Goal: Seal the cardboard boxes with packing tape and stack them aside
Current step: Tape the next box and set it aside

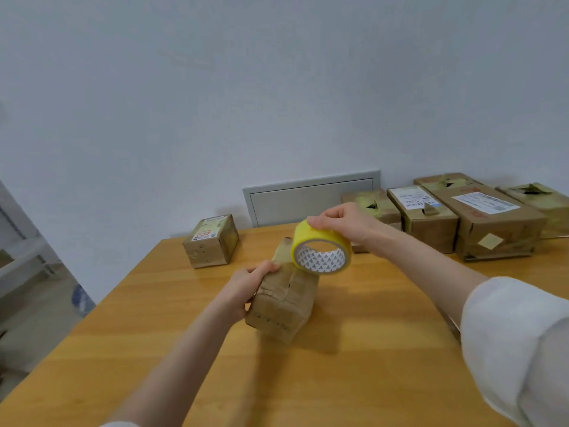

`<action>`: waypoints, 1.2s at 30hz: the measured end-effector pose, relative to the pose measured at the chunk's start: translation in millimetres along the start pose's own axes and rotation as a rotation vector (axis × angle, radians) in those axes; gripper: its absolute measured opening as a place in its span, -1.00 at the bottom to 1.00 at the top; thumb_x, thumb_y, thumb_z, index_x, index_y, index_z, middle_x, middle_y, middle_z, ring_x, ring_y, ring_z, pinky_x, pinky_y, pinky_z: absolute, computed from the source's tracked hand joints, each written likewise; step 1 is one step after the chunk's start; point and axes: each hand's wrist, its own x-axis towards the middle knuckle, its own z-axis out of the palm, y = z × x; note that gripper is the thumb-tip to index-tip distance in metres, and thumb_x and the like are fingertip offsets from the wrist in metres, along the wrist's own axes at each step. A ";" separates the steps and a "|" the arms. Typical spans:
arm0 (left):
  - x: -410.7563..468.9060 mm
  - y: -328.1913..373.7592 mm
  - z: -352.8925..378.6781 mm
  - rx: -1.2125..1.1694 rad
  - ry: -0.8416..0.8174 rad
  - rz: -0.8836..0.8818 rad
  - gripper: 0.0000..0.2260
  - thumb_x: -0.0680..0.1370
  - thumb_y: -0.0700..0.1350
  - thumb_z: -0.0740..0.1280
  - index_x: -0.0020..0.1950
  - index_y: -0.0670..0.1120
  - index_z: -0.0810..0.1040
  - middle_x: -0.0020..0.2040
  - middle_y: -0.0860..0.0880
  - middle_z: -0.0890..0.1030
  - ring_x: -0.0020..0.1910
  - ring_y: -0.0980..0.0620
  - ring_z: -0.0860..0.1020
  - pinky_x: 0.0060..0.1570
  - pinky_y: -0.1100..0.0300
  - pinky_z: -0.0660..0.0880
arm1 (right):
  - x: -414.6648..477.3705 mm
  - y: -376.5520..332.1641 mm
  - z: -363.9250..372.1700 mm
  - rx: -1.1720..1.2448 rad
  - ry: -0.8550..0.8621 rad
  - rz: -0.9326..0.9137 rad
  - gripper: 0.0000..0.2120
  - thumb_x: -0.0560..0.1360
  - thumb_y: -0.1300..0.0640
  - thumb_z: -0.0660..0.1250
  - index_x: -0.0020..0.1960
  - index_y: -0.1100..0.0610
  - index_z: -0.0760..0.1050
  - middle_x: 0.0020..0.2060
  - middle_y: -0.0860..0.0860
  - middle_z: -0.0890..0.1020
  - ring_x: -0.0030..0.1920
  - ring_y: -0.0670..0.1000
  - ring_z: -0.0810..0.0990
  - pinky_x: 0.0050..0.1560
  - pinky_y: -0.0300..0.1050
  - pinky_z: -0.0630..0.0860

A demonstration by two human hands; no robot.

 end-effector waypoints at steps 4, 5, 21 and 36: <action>7.7 -0.5 9.4 -0.030 -0.051 0.001 -0.72 0.41 0.07 0.46 -0.04 -0.11 0.61 -0.24 -0.07 0.71 -0.25 -0.03 0.67 -0.31 0.16 0.57 | -1.0 3.4 -8.7 -0.145 -0.046 0.013 -0.53 0.41 -0.32 0.33 -0.29 0.10 0.51 -0.40 0.01 0.48 -0.40 -0.02 0.43 -0.26 -0.14 0.38; 9.4 1.0 10.5 -0.014 -0.067 0.003 -0.71 0.40 0.07 0.46 -0.02 -0.10 0.62 -0.20 -0.09 0.71 -0.20 -0.05 0.67 -0.26 0.14 0.58 | -2.5 4.2 -12.3 -0.155 -0.053 0.023 -0.52 0.41 -0.33 0.32 -0.28 0.11 0.53 -0.41 0.01 0.46 -0.40 -0.01 0.41 -0.26 -0.12 0.39; 21.5 -10.4 -21.9 0.064 -0.249 -0.087 -0.55 0.49 0.19 0.32 0.24 -0.09 0.51 0.06 -0.14 0.67 0.05 -0.12 0.63 0.04 -0.06 0.58 | -23.6 51.2 3.1 -0.404 -0.145 0.218 -0.45 0.40 -0.30 0.35 -0.04 0.21 0.61 -0.17 0.13 0.68 -0.17 0.08 0.68 -0.14 -0.07 0.58; 5.6 -4.8 27.1 1.367 -0.085 0.458 -0.38 0.58 0.21 0.04 0.47 0.32 -0.33 0.54 -0.14 -0.33 0.51 -0.18 -0.30 0.43 -0.23 -0.21 | -22.3 56.8 39.6 -0.373 -0.100 0.218 -0.49 0.51 -0.22 0.27 0.15 0.20 0.57 0.02 0.11 0.65 0.02 0.05 0.62 0.07 -0.02 0.55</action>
